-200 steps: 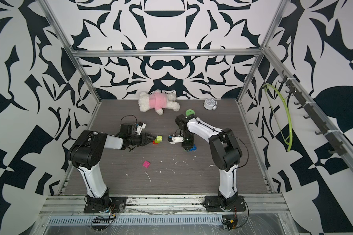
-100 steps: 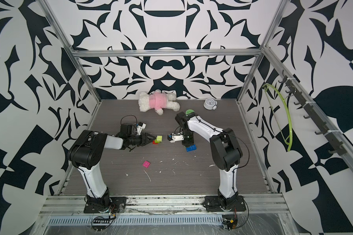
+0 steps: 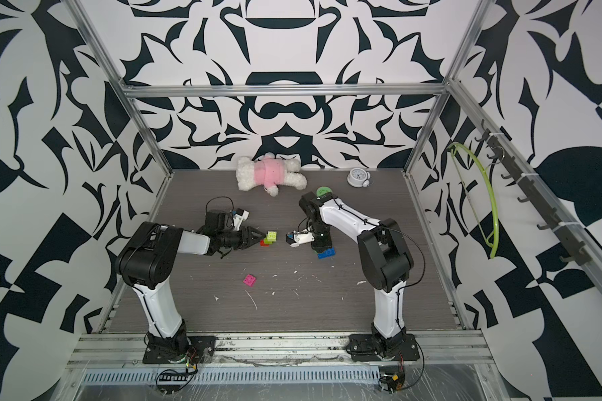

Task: Assemble the letter y with lego
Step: Assemble the lego brick with the lego brick.

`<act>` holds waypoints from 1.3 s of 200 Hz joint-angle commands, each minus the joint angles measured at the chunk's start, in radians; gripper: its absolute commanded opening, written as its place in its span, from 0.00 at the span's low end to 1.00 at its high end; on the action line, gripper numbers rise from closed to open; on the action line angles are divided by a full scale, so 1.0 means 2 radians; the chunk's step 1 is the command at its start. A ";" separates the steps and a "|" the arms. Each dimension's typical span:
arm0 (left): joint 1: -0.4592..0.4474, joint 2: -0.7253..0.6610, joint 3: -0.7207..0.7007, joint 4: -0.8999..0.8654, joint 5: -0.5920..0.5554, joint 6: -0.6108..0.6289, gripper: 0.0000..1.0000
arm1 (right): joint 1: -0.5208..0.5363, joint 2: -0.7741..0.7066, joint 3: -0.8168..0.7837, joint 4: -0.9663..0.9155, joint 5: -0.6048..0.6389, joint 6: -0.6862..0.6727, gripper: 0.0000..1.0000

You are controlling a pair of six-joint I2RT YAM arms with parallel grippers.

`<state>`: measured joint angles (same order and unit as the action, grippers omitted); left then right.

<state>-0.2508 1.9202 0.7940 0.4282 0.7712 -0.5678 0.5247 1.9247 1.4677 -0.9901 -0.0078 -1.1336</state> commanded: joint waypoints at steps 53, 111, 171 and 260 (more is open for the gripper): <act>0.000 0.041 -0.023 -0.120 -0.080 0.015 0.51 | -0.002 -0.009 -0.011 -0.017 -0.011 -0.015 0.18; 0.000 0.040 -0.023 -0.121 -0.080 0.015 0.51 | -0.002 0.005 -0.014 -0.009 -0.003 -0.015 0.17; 0.000 0.040 -0.021 -0.122 -0.080 0.015 0.51 | -0.002 0.015 -0.034 0.011 -0.003 -0.018 0.15; 0.000 0.040 -0.022 -0.121 -0.078 0.015 0.51 | -0.033 -0.003 -0.077 0.037 -0.047 -0.022 0.00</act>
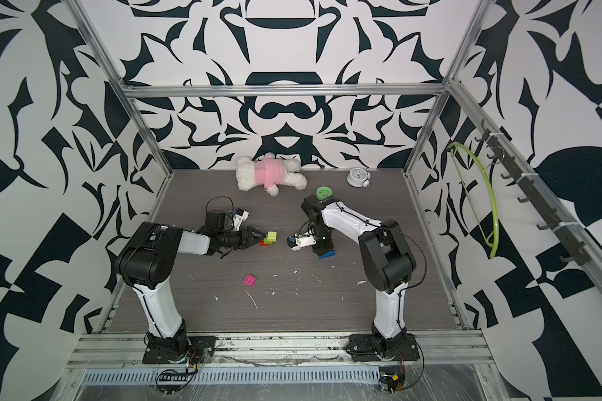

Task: Assemble the letter y with lego
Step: Assemble the lego brick with the lego brick.

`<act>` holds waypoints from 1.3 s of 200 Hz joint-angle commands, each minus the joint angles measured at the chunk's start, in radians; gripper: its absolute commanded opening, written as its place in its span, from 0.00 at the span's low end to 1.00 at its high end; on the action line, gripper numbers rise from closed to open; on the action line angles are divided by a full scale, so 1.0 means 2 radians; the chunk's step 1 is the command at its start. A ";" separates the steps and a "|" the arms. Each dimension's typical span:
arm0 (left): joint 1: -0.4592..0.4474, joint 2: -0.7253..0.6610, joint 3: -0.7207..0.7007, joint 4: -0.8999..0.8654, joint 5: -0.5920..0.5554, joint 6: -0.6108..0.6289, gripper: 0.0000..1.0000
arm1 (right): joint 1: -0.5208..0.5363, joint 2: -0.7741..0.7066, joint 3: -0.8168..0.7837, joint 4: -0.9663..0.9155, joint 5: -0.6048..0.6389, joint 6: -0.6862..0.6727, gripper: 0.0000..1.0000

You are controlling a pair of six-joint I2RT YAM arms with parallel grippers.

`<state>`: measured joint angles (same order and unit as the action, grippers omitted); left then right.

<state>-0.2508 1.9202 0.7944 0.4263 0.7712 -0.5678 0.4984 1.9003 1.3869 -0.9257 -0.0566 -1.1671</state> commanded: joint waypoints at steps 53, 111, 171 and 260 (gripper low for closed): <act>0.000 0.041 -0.021 -0.121 -0.079 0.015 0.51 | -0.045 0.017 -0.049 0.026 -0.061 -0.002 0.00; 0.000 0.040 -0.022 -0.121 -0.079 0.015 0.51 | -0.062 0.033 -0.058 0.032 -0.074 -0.038 0.00; 0.000 0.043 -0.021 -0.121 -0.078 0.015 0.51 | -0.086 0.003 -0.078 0.026 -0.117 -0.121 0.00; 0.000 0.042 -0.021 -0.122 -0.078 0.015 0.51 | -0.100 0.001 -0.077 0.086 -0.146 -0.022 0.00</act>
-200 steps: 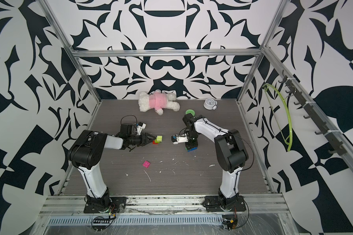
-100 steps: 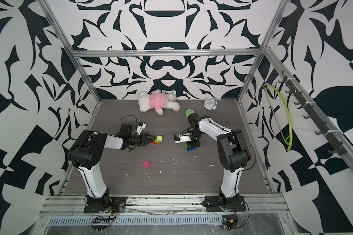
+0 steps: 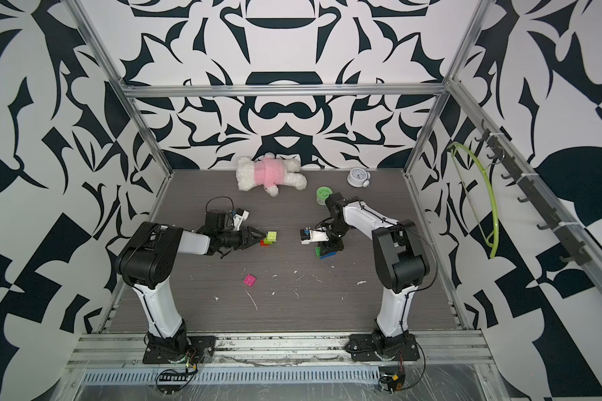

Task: Assemble the letter y with lego
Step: Assemble the lego brick with the lego brick, then move the lego brick at the center of the board.

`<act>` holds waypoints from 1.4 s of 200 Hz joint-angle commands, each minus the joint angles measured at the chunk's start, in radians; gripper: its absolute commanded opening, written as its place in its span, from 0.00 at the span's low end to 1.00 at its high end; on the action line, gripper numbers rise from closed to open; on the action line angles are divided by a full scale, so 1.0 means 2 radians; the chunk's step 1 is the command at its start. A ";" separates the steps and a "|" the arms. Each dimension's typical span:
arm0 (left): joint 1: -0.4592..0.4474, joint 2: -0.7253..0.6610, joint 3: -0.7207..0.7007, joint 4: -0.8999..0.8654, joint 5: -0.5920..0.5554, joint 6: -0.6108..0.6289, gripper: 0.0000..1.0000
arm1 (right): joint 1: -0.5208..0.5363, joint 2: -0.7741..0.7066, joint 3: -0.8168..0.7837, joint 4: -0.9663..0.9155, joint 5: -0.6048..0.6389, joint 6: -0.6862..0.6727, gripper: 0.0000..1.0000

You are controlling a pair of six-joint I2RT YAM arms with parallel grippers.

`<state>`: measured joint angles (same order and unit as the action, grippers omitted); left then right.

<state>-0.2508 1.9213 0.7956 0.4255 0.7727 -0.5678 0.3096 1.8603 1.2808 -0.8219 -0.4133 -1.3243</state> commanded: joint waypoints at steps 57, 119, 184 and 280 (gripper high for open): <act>0.000 0.042 -0.020 -0.123 -0.078 0.015 0.51 | -0.020 0.003 -0.028 0.081 0.081 0.174 0.00; 0.000 0.044 -0.020 -0.122 -0.077 0.015 0.51 | -0.033 0.022 -0.052 0.052 0.071 0.062 0.00; 0.000 0.043 -0.020 -0.123 -0.077 0.015 0.51 | -0.036 0.071 0.010 0.055 0.109 0.195 0.00; 0.000 0.044 -0.020 -0.124 -0.076 0.015 0.51 | -0.039 0.067 -0.026 0.101 0.170 0.255 0.00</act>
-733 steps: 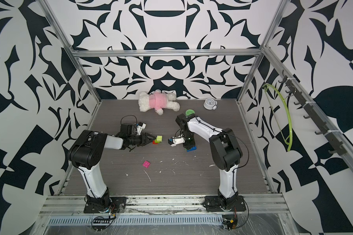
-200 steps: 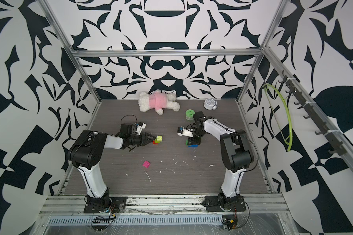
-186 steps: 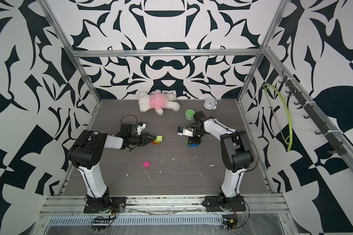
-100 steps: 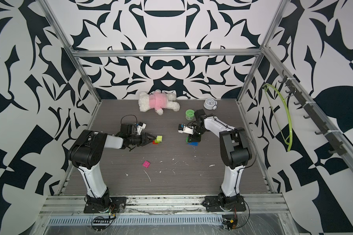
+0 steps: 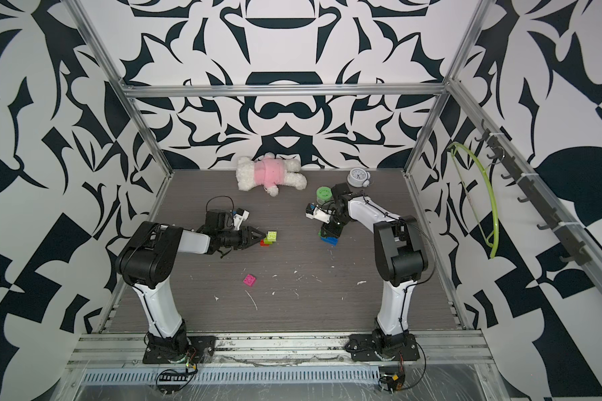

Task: Assemble the letter y with lego
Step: Move the lego brick at the center of the board.

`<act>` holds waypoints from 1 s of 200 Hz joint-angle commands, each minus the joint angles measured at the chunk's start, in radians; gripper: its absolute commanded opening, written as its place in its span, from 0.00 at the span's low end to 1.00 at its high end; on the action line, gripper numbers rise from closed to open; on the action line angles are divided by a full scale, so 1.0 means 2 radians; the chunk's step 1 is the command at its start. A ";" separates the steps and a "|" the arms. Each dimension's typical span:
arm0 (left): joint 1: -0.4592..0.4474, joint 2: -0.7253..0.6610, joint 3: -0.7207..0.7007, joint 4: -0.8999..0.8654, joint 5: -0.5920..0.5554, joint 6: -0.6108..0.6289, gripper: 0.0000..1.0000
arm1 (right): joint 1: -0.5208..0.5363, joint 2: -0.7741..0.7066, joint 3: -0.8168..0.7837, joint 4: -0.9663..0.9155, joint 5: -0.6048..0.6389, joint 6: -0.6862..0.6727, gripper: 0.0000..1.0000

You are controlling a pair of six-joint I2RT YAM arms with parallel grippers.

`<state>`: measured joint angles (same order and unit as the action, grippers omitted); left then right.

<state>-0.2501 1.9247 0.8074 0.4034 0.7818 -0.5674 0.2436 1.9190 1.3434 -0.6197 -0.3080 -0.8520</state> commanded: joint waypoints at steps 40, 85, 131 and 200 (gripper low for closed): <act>0.000 0.043 -0.025 -0.113 -0.080 0.015 0.51 | -0.008 0.063 -0.041 -0.023 0.124 0.016 0.00; 0.000 0.042 -0.025 -0.114 -0.081 0.014 0.51 | -0.014 0.091 -0.001 -0.073 0.128 0.042 0.00; 0.000 0.042 -0.025 -0.114 -0.081 0.015 0.51 | -0.012 0.091 0.006 -0.106 0.122 0.040 0.00; 0.000 0.043 -0.025 -0.114 -0.082 0.014 0.51 | 0.081 0.029 -0.039 -0.127 0.088 0.003 0.00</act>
<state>-0.2497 1.9247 0.8074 0.4030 0.7822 -0.5674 0.3172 1.9232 1.3769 -0.6518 -0.1741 -0.8066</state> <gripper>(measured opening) 0.510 0.317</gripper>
